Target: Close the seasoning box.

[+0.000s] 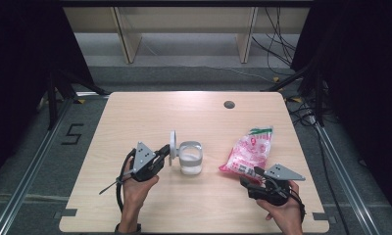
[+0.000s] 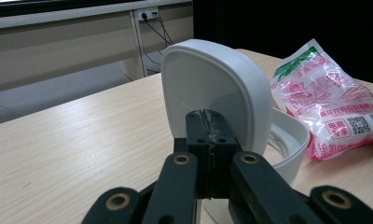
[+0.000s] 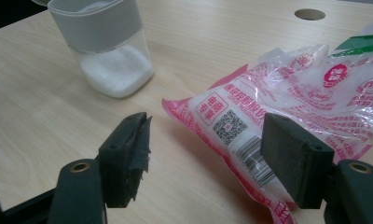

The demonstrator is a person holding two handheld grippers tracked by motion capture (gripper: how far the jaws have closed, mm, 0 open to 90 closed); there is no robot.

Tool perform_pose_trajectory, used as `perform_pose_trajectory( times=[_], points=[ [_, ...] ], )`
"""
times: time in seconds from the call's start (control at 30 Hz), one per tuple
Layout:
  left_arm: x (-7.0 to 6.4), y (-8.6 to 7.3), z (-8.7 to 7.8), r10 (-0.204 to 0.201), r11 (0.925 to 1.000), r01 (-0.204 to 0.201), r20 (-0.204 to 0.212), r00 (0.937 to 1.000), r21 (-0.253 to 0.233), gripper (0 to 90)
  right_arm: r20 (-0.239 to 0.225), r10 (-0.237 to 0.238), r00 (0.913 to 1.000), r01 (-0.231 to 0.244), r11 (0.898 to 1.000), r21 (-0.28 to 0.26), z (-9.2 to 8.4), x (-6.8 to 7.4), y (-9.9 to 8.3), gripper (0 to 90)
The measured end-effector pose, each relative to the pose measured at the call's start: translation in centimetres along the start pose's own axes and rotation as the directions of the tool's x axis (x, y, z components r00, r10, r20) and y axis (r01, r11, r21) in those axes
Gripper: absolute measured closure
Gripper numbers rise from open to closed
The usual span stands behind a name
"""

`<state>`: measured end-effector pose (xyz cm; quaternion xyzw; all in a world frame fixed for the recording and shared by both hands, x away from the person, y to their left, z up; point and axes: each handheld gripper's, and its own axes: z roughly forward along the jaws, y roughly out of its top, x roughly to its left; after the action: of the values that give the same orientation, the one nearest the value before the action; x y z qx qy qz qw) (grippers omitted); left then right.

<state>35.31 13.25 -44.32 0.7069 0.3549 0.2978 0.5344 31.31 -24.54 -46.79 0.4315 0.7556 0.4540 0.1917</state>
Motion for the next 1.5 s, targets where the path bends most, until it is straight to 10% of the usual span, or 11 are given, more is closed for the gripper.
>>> perform_pose_trajectory(
  times=[0.87,1.5],
  points=[
    [-2.0,0.6,1.3,0.024,0.9997,-0.024,0.043,0.9988,-0.002,86.0,-0.025,-0.027,0.9993,0.027,0.999,-0.019,0.2,-0.1,0.0,33.3],
    [-3.0,0.7,-0.2,-0.050,0.9987,0.051,0.083,0.9952,-0.003,39.5,-0.026,-0.029,0.9992,0.029,0.999,-0.013,0.2,-0.1,0.0,33.3]
  ],
)
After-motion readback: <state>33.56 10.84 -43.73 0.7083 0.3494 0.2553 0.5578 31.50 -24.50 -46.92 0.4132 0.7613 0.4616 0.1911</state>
